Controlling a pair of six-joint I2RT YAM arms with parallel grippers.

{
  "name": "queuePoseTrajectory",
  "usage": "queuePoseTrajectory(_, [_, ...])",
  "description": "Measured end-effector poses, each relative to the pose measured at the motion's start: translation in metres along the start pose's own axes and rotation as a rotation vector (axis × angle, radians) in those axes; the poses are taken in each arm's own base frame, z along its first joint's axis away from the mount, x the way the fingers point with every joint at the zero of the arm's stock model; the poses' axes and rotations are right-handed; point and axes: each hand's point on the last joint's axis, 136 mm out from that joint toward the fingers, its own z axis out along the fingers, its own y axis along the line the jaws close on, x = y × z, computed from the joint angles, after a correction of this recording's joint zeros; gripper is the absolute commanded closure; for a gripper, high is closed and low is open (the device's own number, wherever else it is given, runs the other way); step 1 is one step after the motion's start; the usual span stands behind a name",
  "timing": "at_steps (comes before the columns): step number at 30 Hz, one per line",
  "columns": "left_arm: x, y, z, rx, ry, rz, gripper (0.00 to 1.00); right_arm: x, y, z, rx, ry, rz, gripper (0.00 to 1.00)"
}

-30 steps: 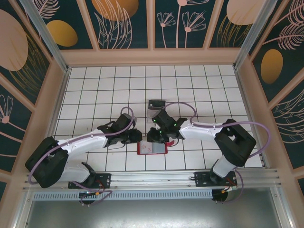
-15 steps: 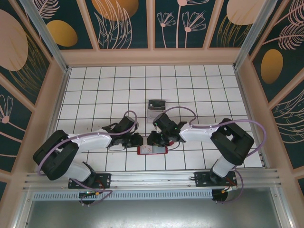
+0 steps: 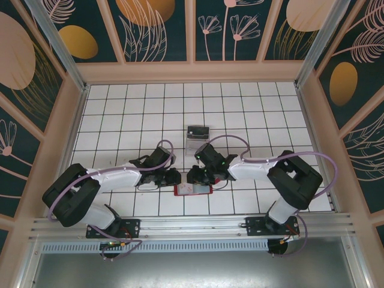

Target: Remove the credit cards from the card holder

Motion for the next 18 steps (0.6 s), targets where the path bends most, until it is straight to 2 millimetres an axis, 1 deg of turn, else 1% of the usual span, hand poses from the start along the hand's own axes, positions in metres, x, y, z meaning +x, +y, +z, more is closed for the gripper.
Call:
queuePoseTrajectory(6, [-0.0002, 0.0, 0.0002, -0.001, 0.0, 0.007, 0.77, 0.0013, -0.0097, -0.0014, 0.017, -0.005, 0.021, 0.73])
queuePoseTrajectory(11, [-0.0001, 0.0001, 0.0003, -0.001, 0.001, 0.01, 0.78, 0.0018, -0.0083, -0.0005, -0.002, -0.005, 0.026, 0.73])
queuePoseTrajectory(18, [-0.0001, 0.0002, 0.0005, -0.002, 0.001, 0.01, 0.78, 0.0028, -0.0011, 0.0006, -0.05, 0.0, 0.021, 0.73])
